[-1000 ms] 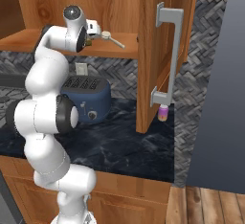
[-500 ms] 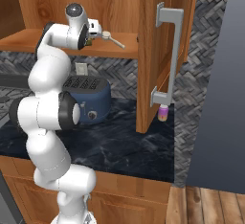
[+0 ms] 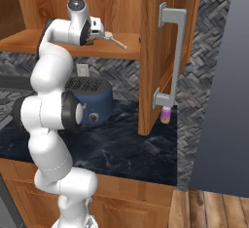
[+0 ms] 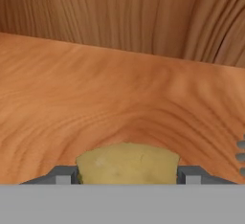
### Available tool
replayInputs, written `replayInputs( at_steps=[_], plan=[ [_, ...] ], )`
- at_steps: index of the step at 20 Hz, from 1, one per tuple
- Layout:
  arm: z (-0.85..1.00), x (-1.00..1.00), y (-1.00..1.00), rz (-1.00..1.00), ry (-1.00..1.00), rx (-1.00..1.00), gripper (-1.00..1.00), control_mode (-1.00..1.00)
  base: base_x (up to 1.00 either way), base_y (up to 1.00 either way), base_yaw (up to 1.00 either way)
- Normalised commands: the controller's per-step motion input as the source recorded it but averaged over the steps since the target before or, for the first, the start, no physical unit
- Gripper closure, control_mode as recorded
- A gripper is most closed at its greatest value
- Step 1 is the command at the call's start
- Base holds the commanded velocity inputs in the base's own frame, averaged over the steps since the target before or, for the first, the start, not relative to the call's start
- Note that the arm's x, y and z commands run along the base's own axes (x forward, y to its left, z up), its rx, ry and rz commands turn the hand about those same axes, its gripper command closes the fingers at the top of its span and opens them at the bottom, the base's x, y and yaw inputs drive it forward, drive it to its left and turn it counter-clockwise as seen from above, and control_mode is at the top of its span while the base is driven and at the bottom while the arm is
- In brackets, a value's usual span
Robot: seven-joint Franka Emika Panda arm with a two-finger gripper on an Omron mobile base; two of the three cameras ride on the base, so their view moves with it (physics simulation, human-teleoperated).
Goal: Pick the sponge and dish brush from the cabinet and place them on the counter.
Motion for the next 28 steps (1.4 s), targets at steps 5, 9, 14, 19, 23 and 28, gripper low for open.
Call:
replayInputs(
  at_steps=[5,9,14,19,23,28],
  plan=[
    [0.0,0.0,0.0,0.0,0.0,0.0,1.0,-1.0,0.0,0.0,0.0],
    [0.0,-0.02,0.0,0.0,0.0,0.0,1.0,-1.0,0.0,0.0,0.0],
    [0.0,-0.1,0.0,0.0,0.0,0.0,1.0,-1.0,0.0,0.0,0.0],
    [0.0,-0.01,0.0,0.0,0.0,0.0,1.0,-1.0,0.0,0.0,0.0],
    [0.0,-0.34,-0.04,0.0,0.0,0.0,1.0,-1.0,0.0,0.0,0.0],
    [0.0,-0.49,-0.02,0.0,-0.01,0.0,1.0,-1.0,0.0,0.0,0.0]
  ],
)
